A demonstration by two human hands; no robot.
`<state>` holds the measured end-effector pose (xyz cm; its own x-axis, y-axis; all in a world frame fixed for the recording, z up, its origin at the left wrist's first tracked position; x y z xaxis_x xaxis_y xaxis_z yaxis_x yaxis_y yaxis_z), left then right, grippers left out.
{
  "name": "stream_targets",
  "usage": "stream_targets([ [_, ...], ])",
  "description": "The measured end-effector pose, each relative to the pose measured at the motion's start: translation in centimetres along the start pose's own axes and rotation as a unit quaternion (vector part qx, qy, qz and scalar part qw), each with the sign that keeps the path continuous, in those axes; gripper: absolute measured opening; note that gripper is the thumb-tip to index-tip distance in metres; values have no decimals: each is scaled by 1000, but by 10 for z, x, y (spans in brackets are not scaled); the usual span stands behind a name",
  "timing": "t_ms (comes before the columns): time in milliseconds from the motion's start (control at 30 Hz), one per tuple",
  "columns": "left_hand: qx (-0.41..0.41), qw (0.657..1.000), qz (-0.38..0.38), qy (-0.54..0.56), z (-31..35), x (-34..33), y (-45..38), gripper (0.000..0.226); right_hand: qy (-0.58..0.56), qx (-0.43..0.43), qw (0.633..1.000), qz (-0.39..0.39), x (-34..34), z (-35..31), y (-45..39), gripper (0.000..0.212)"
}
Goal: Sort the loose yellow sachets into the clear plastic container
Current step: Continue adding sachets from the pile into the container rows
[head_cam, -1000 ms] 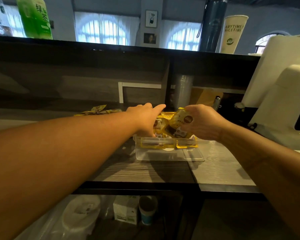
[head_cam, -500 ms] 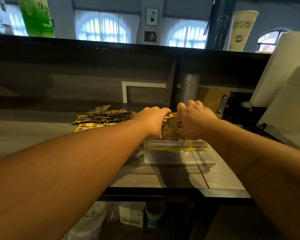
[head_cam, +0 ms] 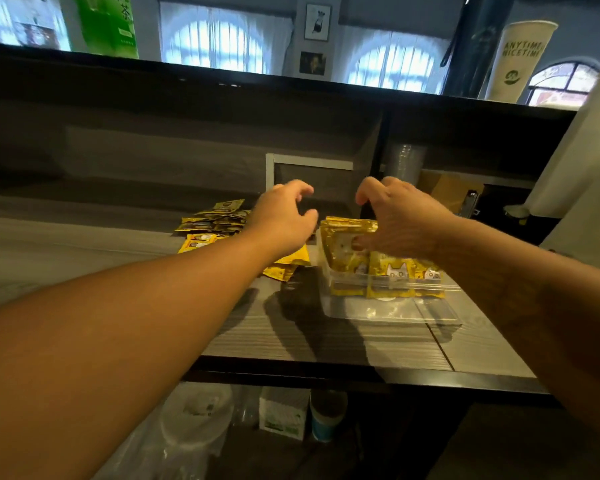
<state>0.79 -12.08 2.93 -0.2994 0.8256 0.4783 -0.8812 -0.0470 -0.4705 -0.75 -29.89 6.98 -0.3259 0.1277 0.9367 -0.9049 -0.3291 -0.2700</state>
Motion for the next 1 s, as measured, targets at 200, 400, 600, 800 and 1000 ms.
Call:
stream_targets([
  [200,56,982,-49,-176,-77,56,25,57,-79,50,995,40,11,-89,-14,43],
  [400,75,965,-94,-234,-114,74,43,59,-88,0,995,-43,-30,-166,-34,63],
  [600,62,977,-29,-201,-116,73,49,50,-107,-96,982,-123,-86,-174,-40,67],
  [800,38,980,4,-197,-115,78,46,34,-159,-92,982,-41,-87,-164,-39,62],
  [1000,-8,990,135,-38,-116,93,42,18,-203,-97,974,4,-88,-153,-38,72],
])
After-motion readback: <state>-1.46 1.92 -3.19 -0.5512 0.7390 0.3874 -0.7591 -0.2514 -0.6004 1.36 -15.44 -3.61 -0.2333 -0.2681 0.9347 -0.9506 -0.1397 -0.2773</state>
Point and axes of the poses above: each hand's wrist, its own y-axis away from the middle knuckle, its own x-axis out of the back of the hand, z = x × y, the point moved 3 cm from there along -y, towards the middle knuckle, and after that the axes turned 11 degrees about y, right-handed, at the moved point
